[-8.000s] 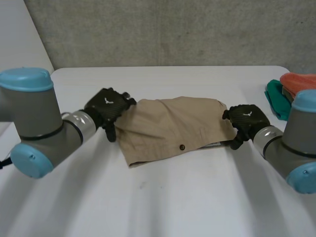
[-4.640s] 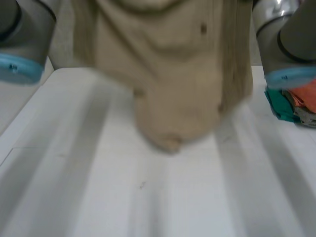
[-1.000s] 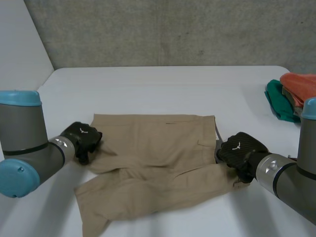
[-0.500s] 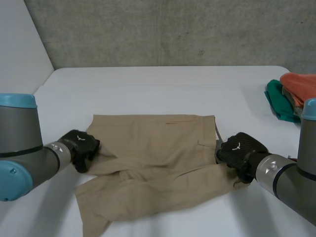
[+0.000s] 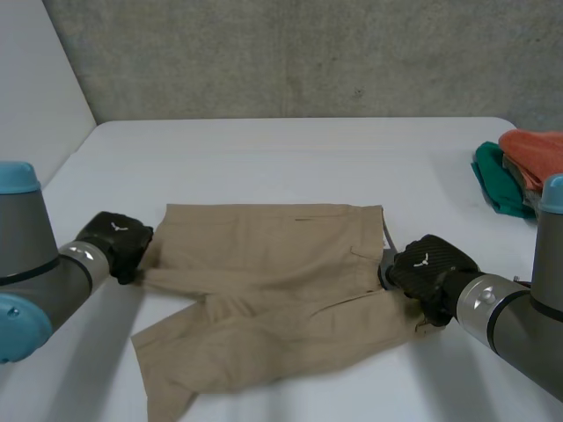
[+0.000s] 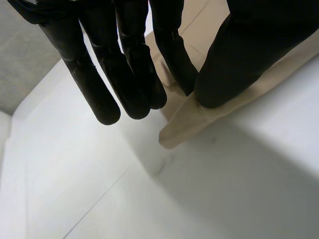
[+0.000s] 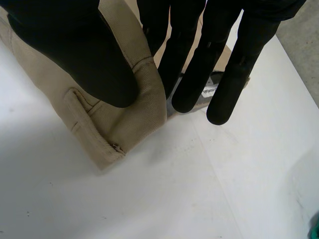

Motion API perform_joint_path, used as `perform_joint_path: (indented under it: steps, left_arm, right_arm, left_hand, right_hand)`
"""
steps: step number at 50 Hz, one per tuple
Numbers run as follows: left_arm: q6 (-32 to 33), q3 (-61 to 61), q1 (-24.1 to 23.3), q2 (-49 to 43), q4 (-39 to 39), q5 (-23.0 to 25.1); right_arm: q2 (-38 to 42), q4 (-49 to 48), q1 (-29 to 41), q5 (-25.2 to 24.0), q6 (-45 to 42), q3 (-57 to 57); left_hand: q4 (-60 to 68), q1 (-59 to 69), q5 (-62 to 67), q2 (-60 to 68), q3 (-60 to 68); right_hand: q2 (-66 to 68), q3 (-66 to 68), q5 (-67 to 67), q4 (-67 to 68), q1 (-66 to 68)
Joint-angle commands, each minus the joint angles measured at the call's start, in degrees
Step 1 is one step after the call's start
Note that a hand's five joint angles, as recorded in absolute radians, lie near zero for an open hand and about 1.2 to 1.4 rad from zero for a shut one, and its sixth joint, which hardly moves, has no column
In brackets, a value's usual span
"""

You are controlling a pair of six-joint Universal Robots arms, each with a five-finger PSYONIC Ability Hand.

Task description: Fold the laundry.

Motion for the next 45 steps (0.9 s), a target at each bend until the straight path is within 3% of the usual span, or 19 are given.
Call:
perform_joint_path:
  steps: [1, 13, 14, 16, 17, 21, 25, 30, 34, 40, 44, 45]
  left_arm:
    - [0.21, -4.29, -0.26, 4.22, 0.61, -3.33]
    - [9.17, -5.96, -3.78, 3.26, 2.28, -11.42]
    - [9.53, -5.61, -3.95, 3.18, 2.63, -11.42]
    - [9.44, -5.52, -4.3, 3.52, 3.59, -10.81]
    - [9.27, -5.61, -4.39, 3.79, 4.04, -10.63]
    - [7.42, -6.05, -5.0, 6.68, 4.74, -10.01]
    - [2.77, -8.15, -6.23, 11.78, 3.25, -9.58]
    - [-5.83, -12.28, -9.57, 17.49, -6.03, -4.93]
    - [-10.84, -14.48, -11.68, 19.17, -13.86, -1.06]
    - [-14.64, -15.89, -13.62, 18.82, -18.64, 0.71]
    - [-15.17, -15.81, -14.24, 16.45, -16.01, -0.17]
    - [-14.99, -15.46, -14.32, 15.32, -14.87, -0.6]
  right_arm:
    - [-0.04, 0.01, 0.1, 0.01, 0.09, 0.0]
    - [-0.22, -0.26, 0.72, 0.01, 0.18, 0.09]
    - [-0.22, -0.26, 0.89, 0.01, 0.36, 0.09]
    - [-0.22, -0.43, 1.07, 0.01, 0.71, 0.18]
    - [-0.22, -0.61, 1.16, 0.01, 0.88, 0.09]
    - [-0.22, -1.13, 1.33, 0.01, 1.76, -0.09]
    - [-0.22, -1.31, 1.42, 0.01, 2.2, -0.18]
    - [-0.22, -1.4, 1.07, 0.01, 2.03, -0.35]
    - [-0.22, -1.4, 0.63, 0.27, 2.2, -0.7]
    - [-0.39, -1.05, 0.19, 0.62, 1.85, -0.79]
    - [-1.01, -0.44, 0.1, 0.71, 1.85, -0.7]
    - [-1.18, -0.26, 0.1, 0.71, 1.85, -0.7]
  left_hand:
    - [11.33, 16.51, 12.92, 11.66, 11.97]
    - [11.33, 16.51, 12.92, 11.66, 11.97]
    - [4.19, 9.37, 5.77, 4.52, 4.82]
    - [-26.31, -21.13, -24.73, -25.98, -25.68]
    - [-33.65, -28.48, -32.07, -33.32, -33.02]
    - [-39.78, -34.6, -38.2, -39.45, -39.15]
    - [-38.61, -33.43, -37.03, -38.28, -37.98]
    - [-35.24, -30.07, -33.66, -34.91, -34.61]
    - [-35.07, -29.9, -33.49, -34.74, -34.44]
    - [-32.22, -27.04, -30.64, -31.89, -31.59]
    - [-19.65, -14.47, -18.06, -19.32, -19.01]
    - [-2.45, 2.73, -0.87, -2.12, -1.82]
  right_hand:
    - [12.74, 11.92, 11.71, 11.34, 17.44]
    - [12.74, 11.92, 11.71, 11.34, 17.44]
    - [12.74, 11.92, 11.71, 11.34, 17.44]
    - [12.74, 11.92, 11.71, 11.34, 17.44]
    - [12.74, 11.92, 11.71, 11.34, 17.44]
    - [12.74, 11.92, 11.71, 11.34, 17.44]
    - [12.74, 11.92, 11.71, 11.34, 17.44]
    - [12.74, 11.92, 11.71, 11.34, 17.44]
    - [12.74, 11.92, 11.71, 11.34, 17.44]
    - [12.74, 11.92, 11.71, 11.34, 17.44]
    - [12.74, 11.92, 11.71, 11.34, 17.44]
    - [12.74, 11.92, 11.71, 11.34, 17.44]
